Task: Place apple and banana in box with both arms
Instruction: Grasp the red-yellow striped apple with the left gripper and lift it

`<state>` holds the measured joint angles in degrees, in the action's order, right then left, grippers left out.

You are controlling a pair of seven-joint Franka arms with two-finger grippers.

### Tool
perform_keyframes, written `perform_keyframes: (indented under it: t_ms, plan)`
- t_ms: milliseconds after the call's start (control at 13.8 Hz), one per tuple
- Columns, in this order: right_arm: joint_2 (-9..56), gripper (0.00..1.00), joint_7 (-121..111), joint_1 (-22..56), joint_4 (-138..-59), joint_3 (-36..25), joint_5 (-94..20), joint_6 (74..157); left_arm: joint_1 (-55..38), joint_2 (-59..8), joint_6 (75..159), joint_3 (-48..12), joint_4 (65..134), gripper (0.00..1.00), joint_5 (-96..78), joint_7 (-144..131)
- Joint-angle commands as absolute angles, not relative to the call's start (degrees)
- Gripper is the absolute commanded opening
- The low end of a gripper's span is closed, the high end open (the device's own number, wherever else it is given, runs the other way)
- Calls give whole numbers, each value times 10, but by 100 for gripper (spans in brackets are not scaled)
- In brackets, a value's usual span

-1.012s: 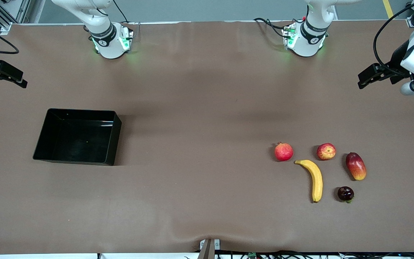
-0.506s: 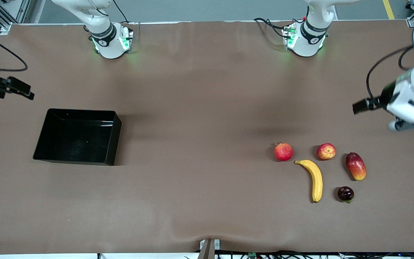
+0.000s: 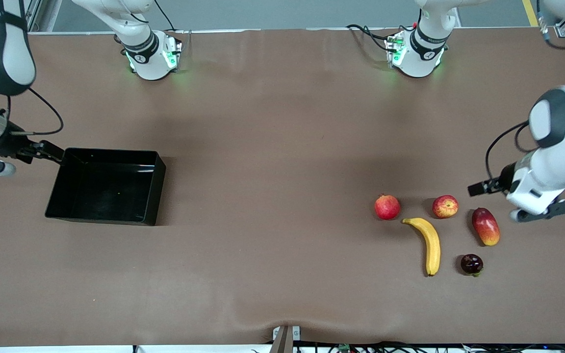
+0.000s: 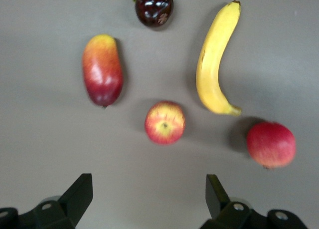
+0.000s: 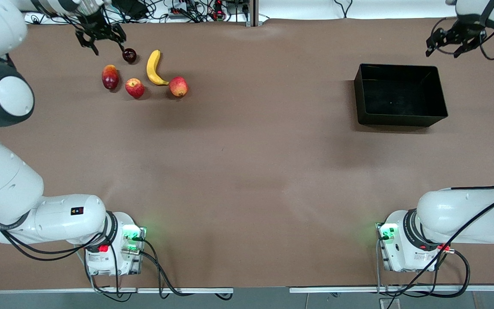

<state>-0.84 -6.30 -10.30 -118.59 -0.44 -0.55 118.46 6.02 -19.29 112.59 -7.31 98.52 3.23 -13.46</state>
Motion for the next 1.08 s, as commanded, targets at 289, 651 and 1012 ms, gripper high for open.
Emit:
perform_keyframes:
  t_ms: [289, 651, 1012]
  plan:
    - [99, 100, -167, -163, -1187, 3, 2, 1290, 71, -272, 1338, -76, 1082, 100, 40, -134]
    - [160, 100, -208, -189, -1175, 3, -3, 1305, 74, -305, 1342, -75, 1084, 100, 40, -123]
    - [196, 100, -228, -207, -1162, 3, -3, 1304, 73, -313, 1340, -76, 1081, 40, 40, -123]
